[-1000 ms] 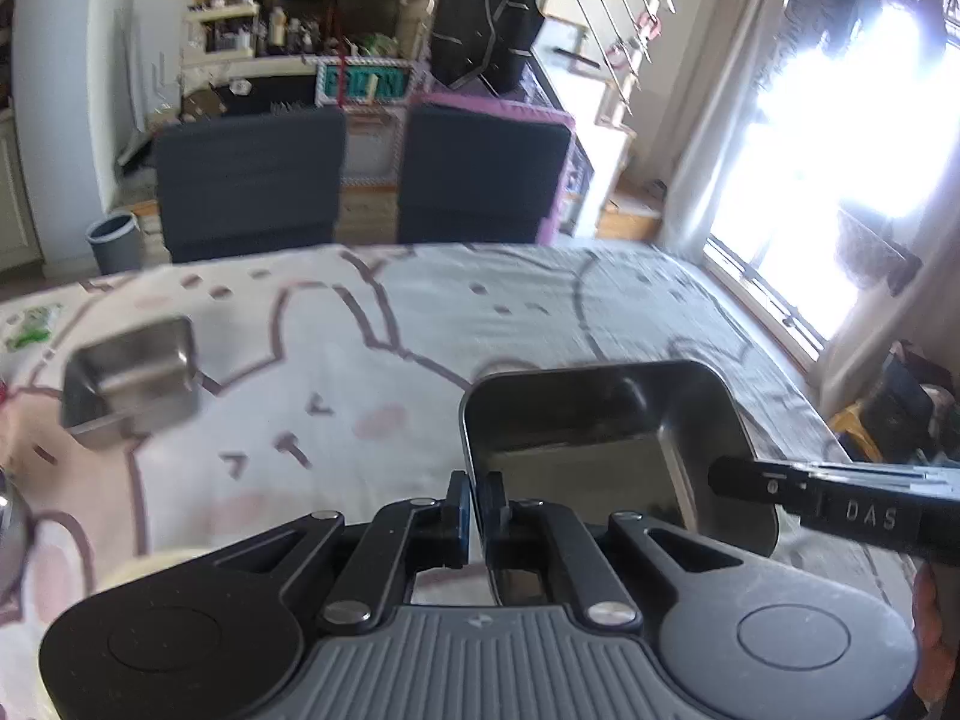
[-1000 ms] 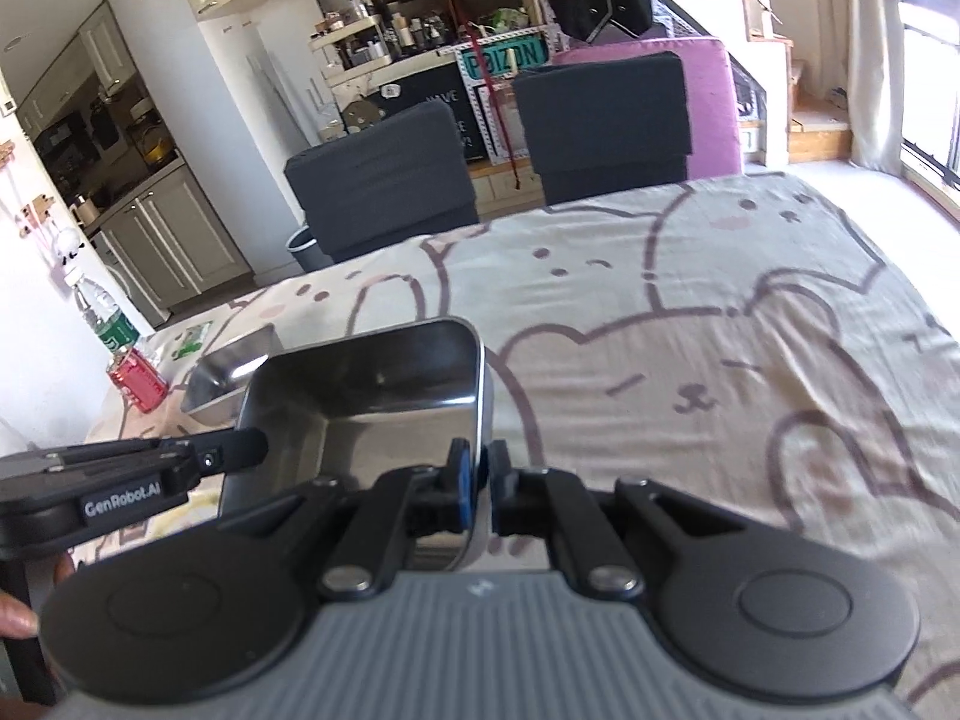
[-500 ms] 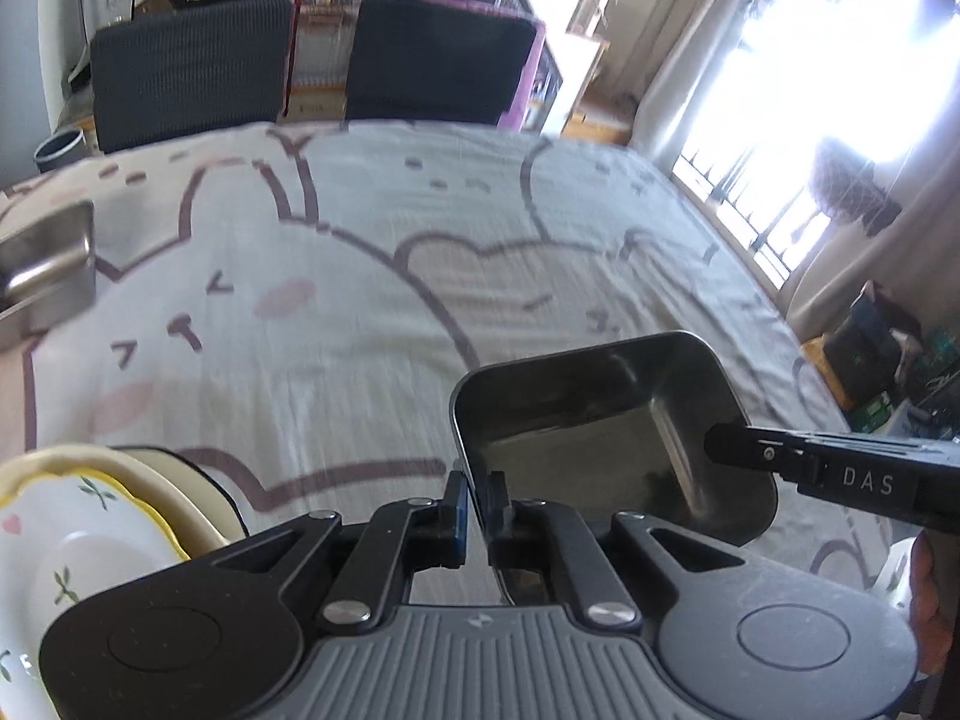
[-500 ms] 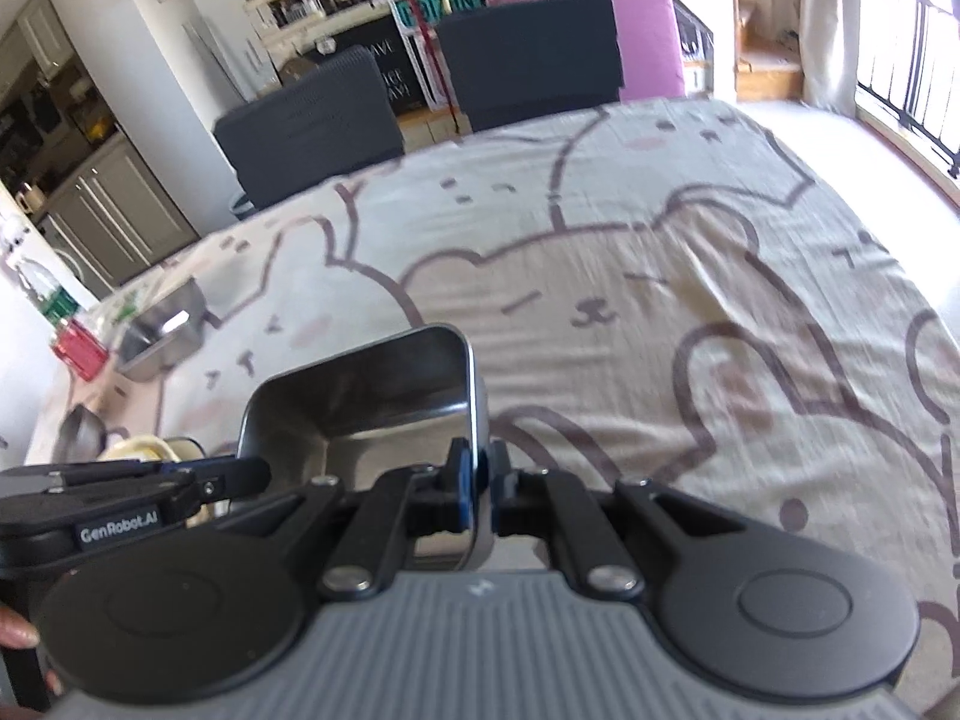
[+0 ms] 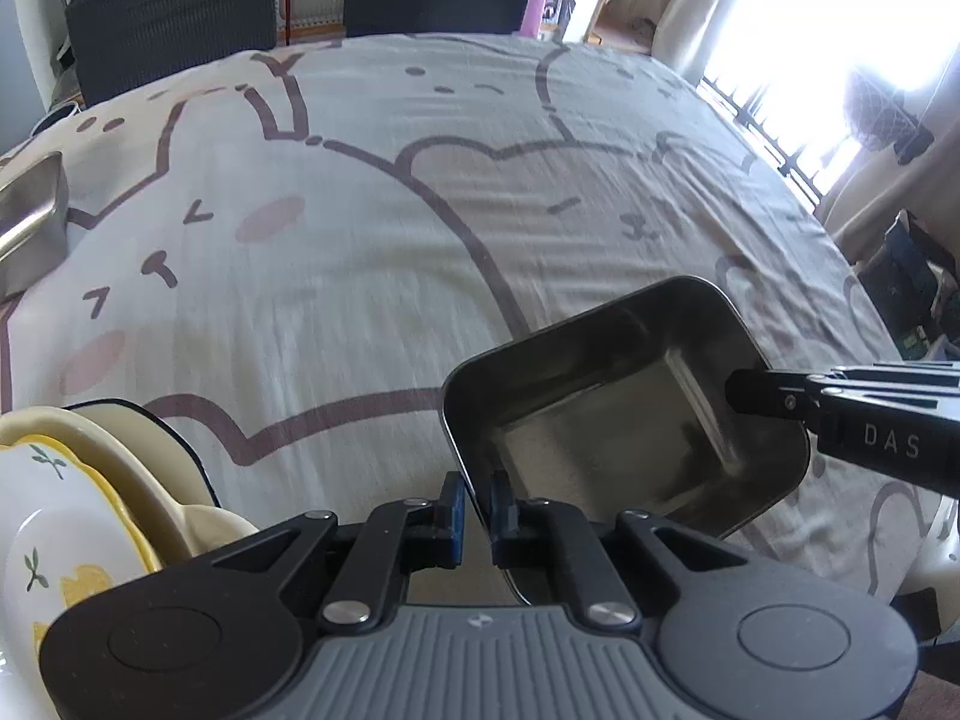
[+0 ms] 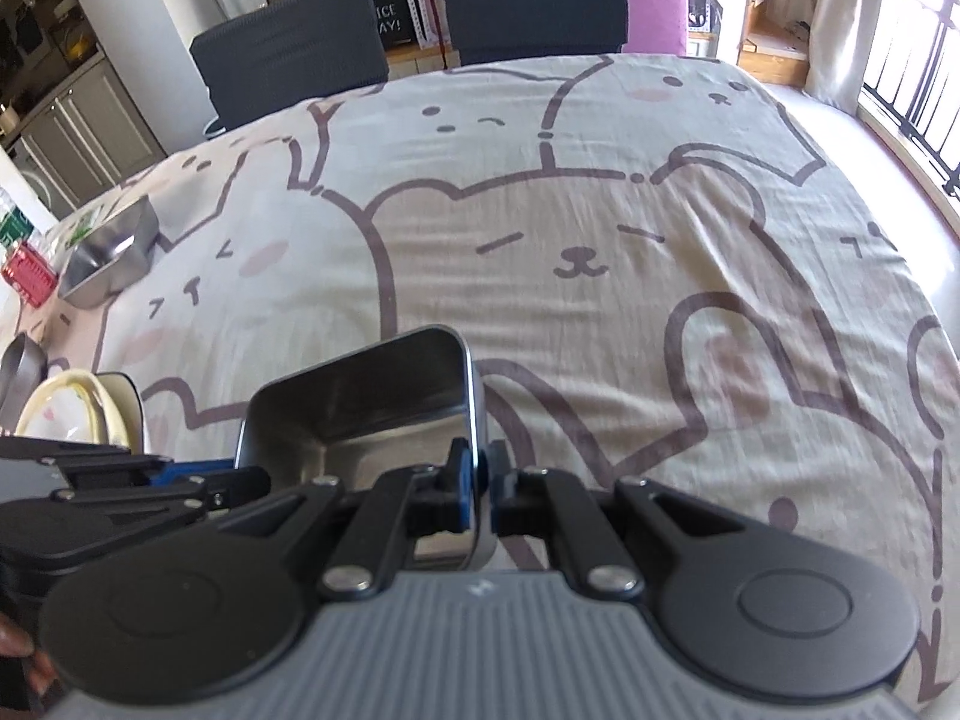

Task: Organize plates and bowls
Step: 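Lift the stainless tray and carry it toward the dish stack, then lower the stainless tray and open both grippers to release it, then move both open grippers to the second stainless square tray by the red can, then close both grippers on the second stainless tray's rim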

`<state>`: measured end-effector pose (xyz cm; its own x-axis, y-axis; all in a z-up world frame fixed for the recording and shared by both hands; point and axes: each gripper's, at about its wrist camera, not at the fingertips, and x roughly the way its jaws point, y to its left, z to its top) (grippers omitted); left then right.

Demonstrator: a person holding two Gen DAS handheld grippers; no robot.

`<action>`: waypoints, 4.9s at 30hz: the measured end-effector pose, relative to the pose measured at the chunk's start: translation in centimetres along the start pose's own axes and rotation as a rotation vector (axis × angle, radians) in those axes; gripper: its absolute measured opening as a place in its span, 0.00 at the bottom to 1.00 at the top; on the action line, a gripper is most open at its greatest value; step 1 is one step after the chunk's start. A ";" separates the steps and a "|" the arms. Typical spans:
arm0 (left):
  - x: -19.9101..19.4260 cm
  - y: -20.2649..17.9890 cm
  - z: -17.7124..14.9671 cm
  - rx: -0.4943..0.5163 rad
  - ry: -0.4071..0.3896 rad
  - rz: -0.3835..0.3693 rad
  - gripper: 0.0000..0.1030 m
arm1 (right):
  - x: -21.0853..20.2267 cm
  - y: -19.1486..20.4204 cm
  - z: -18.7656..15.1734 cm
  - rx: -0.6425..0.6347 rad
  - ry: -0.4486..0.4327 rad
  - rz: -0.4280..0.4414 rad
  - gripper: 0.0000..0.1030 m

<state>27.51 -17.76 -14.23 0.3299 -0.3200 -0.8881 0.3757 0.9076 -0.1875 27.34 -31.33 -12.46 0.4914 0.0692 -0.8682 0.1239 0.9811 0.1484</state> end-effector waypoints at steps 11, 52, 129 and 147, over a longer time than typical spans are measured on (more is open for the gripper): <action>0.6 -0.5 -0.1 0.035 0.006 0.004 0.09 | 1.1 -0.1 0.3 -0.006 0.031 -0.023 0.06; 0.1 0.0 0.0 0.018 -0.005 -0.084 0.14 | 3.9 -3.4 0.2 0.062 0.073 0.037 0.21; -12.6 22.1 0.6 -0.305 -0.398 0.265 1.00 | -0.1 18.5 7.5 -0.184 -0.303 0.196 1.00; -6.2 32.7 5.0 -0.537 -0.357 0.228 0.61 | 11.1 29.0 16.6 -0.209 -0.118 0.270 0.63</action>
<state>42.11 12.57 -12.70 0.6501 -0.0914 -0.7544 -0.1883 0.9424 -0.2764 50.72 -5.10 -9.95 0.5801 0.3220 -0.7482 -0.1968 0.9467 0.2549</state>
